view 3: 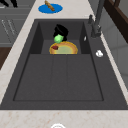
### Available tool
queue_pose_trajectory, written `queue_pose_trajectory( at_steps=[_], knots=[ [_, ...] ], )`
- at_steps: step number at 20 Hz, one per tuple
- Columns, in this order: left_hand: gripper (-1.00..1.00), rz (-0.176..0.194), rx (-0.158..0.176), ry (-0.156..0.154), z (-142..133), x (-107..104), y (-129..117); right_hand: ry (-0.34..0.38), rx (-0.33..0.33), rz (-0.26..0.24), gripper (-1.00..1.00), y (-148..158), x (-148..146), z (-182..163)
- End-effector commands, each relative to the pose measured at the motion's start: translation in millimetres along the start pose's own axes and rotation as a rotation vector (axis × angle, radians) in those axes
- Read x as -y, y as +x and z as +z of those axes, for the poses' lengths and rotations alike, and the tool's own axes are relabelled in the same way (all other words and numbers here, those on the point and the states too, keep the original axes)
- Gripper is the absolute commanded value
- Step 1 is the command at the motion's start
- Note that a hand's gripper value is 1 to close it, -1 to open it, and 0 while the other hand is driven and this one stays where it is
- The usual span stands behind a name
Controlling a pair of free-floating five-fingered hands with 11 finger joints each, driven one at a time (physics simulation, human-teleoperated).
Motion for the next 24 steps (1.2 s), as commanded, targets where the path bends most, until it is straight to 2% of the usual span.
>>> queue_pose_trajectory(
  at_steps=[1, 3, 6, 9, 13, 15, 16, 18, 21, 22, 23, 24],
  knots=[
    [0.00, 0.000, 0.000, 0.000, 0.0, 0.0, 0.0, 0.009, 0.030, -0.008, 1.00, 12.4, -13.0, -33.5],
    [0.00, 0.000, 0.000, 0.000, 0.0, 0.0, 0.0, 0.007, 0.048, 0.010, 1.00, 15.5, -20.2, -48.4],
    [0.00, 0.000, 0.000, 0.000, 0.0, 0.0, 0.0, -0.015, 0.103, 0.003, 1.00, 16.4, -27.9, -62.7],
    [0.00, 0.000, 0.000, 0.000, 0.0, 0.0, 0.0, 0.017, 0.134, -0.002, 1.00, 22.3, -34.4, -82.7],
    [0.00, 0.000, 0.000, 0.000, 0.0, 0.0, 0.0, 0.025, 0.172, -0.012, 1.00, 22.8, -60.0, -113.9],
    [0.00, 0.000, 0.000, 0.000, 0.0, 0.0, 0.0, 0.052, 0.219, -0.051, 1.00, 18.4, -66.6, -127.8],
    [0.00, 0.000, 0.000, 0.000, 0.0, 0.0, 0.0, 0.089, 0.238, -0.077, 1.00, 13.1, -63.6, -135.4],
    [0.00, 0.000, 0.000, 0.000, 0.0, 0.0, 0.0, 0.145, 0.266, -0.154, 1.00, -1.9, -64.2, -133.7],
    [0.00, 0.000, 0.000, 0.000, 0.0, 0.0, 0.0, 0.195, 0.268, -0.170, 1.00, -7.0, -49.4, -128.1],
    [0.00, 0.000, 0.000, 0.000, 0.0, 0.0, 0.0, 0.218, 0.266, -0.162, 1.00, -4.2, -49.5, -131.3],
    [0.00, 0.000, 0.000, 0.000, 0.0, 0.0, 0.0, 0.209, 0.268, -0.160, -1.00, -2.3, -48.5, -130.9],
    [0.00, 0.000, 0.000, 0.000, 0.0, 0.0, 0.0, 0.192, 0.277, -0.160, -1.00, -5.1, -42.1, -129.1]
  ],
)
